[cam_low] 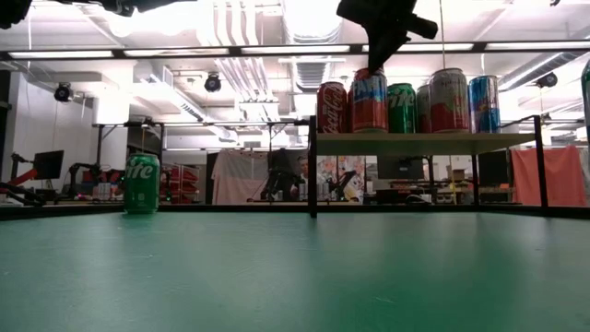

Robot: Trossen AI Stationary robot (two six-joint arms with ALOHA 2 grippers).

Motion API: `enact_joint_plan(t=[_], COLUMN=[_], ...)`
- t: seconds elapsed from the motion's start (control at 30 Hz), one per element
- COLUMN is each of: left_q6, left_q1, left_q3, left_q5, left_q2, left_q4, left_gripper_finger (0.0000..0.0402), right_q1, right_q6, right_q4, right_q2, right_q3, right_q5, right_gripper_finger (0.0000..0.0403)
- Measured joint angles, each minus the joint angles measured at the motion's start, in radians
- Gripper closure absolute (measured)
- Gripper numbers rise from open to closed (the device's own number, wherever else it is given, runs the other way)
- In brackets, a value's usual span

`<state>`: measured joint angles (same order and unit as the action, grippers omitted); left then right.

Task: Place canned beverage on shelf
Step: Put the red soda can on the shelf aligned with the other red soda cans

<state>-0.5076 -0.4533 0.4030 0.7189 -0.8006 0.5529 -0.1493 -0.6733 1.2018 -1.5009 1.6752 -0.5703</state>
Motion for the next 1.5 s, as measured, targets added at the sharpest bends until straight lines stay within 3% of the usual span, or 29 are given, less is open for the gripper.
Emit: enact_joint_plan(t=[0.5,1.03,1.33,1.5], left_q6=[-0.001,0.118,0.221,0.311], left_q1=[0.0,0.0,-0.001,-0.001], left_q3=[0.0,0.091,0.252,0.379], left_q5=[0.0,-0.002,0.024,0.084], left_q2=[0.0,-0.024,-0.213,-0.316], left_q4=[0.01,0.007,-0.009,-0.209], left_gripper_finger=[0.005,0.005,0.005,0.005], right_q1=[0.051,0.339,0.552,0.62], right_q6=[0.019,0.063,0.091,0.056], right_q4=[-0.05,-0.054,-0.083,-0.135], right_q2=[0.012,0.046,0.146,0.187], right_q3=[0.006,0.006,-0.044,-0.131], right_q5=[-0.019,-0.037,-0.267,-0.349], right_gripper_finger=[0.0394,0.0394,0.0394,0.0394])
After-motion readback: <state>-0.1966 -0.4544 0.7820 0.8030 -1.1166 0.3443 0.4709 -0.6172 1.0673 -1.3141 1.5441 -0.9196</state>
